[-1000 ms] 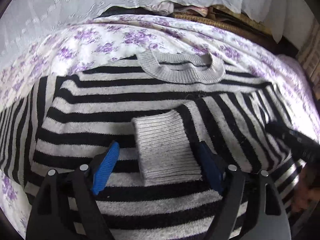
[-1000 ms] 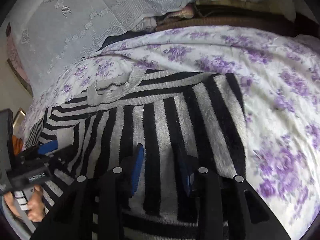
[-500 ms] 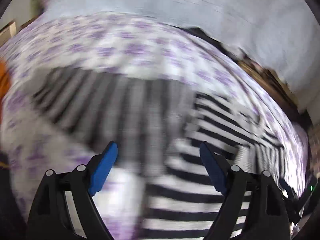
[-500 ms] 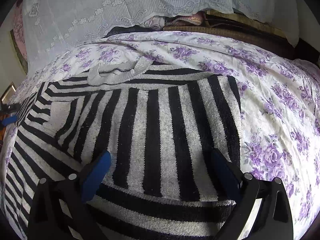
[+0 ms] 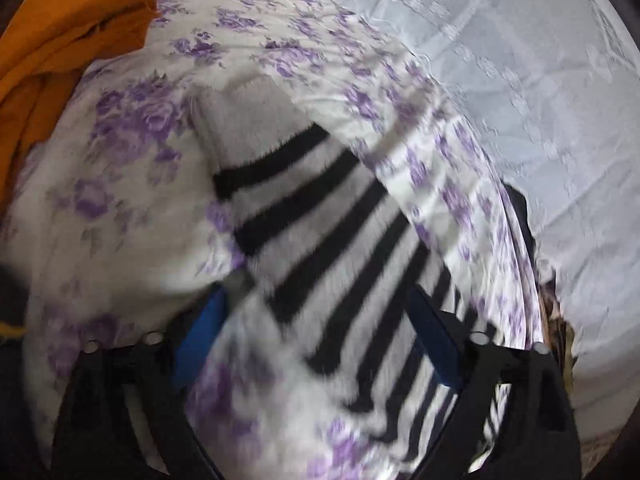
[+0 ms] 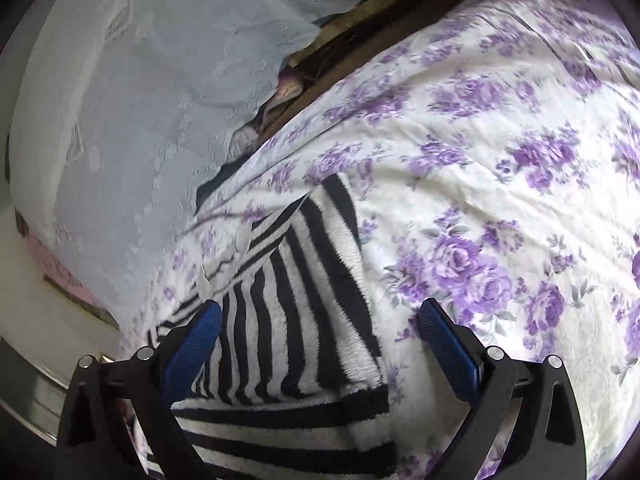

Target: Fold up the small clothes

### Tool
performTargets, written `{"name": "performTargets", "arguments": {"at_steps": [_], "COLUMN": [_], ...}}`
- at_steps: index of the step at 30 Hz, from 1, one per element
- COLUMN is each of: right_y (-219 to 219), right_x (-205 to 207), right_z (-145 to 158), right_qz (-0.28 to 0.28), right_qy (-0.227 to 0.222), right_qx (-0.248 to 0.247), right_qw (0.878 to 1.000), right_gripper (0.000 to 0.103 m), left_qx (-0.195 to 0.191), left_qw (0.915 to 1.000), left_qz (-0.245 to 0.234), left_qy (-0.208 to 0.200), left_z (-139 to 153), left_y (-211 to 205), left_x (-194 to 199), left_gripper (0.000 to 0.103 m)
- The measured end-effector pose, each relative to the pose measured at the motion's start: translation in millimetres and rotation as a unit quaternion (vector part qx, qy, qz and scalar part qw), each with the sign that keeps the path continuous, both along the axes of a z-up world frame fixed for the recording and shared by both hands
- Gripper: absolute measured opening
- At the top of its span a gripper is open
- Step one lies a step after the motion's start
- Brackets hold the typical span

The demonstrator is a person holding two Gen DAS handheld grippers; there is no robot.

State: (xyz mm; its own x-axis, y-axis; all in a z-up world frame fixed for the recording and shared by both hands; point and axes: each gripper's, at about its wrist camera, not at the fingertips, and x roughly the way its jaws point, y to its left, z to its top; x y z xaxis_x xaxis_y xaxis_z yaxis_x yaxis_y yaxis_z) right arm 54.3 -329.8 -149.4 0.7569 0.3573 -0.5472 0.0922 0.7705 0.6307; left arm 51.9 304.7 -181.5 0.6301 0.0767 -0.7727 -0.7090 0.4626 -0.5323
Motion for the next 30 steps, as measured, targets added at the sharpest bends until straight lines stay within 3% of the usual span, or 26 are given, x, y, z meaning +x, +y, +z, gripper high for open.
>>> {"name": "performTargets", "arguments": {"at_steps": [3, 5, 6, 7, 8, 11, 13, 18, 23, 30], "right_y": [8.5, 13.0, 14.9, 15.4, 15.1, 12.5, 13.3, 8.2, 4.7, 6.4], "right_x": [-0.5, -0.5, 0.2, 1.5, 1.5, 2.4, 2.7, 1.4, 1.4, 3.1], "right_z": [1.4, 1.0, 0.5, 0.2, 0.0, -1.9, -1.9, -0.9, -0.7, -2.1], "right_qz": [0.004, 0.007, 0.009, 0.011, 0.012, 0.01, 0.011, 0.008, 0.005, 0.008], "right_qy": [-0.004, -0.005, -0.005, -0.004, -0.003, -0.002, -0.002, -0.001, 0.002, 0.006], "right_qx": [-0.025, -0.036, -0.039, -0.039, -0.038, -0.028, -0.029, -0.014, -0.003, -0.009], "right_qw": [1.0, 0.999, 0.999, 0.999, 0.999, 1.0, 1.0, 1.0, 1.0, 1.0], "right_gripper": [0.1, 0.1, 0.1, 0.1, 0.1, 0.1, 0.1, 0.1, 0.1, 0.1], "left_qx": [0.008, 0.025, 0.03, 0.041, 0.042, 0.01, -0.001, 0.057, 0.13, 0.183], "left_qw": [0.9998, 0.9994, 0.9992, 0.9984, 0.9983, 0.9991, 0.999, 0.9974, 0.9843, 0.9654], "left_qz": [0.019, 0.023, 0.027, 0.038, 0.04, 0.039, 0.031, -0.005, -0.095, -0.167], "left_qy": [-0.004, -0.003, -0.001, 0.007, 0.009, -0.017, -0.032, -0.043, -0.072, -0.082], "left_z": [0.3, 1.3, 1.6, 3.0, 3.4, 0.0, 0.4, 27.6, 72.3, 101.7], "left_y": [7.5, 7.6, 7.7, 7.0, 7.8, 15.4, 16.1, -5.4, -53.7, -109.9], "left_x": [8.6, 11.1, 9.9, 7.6, 7.1, 0.8, -2.2, 0.3, 10.9, 17.8], "left_gripper": [0.097, 0.091, 0.083, 0.061, 0.044, 0.021, 0.012, 0.01, 0.01, 0.01]}}
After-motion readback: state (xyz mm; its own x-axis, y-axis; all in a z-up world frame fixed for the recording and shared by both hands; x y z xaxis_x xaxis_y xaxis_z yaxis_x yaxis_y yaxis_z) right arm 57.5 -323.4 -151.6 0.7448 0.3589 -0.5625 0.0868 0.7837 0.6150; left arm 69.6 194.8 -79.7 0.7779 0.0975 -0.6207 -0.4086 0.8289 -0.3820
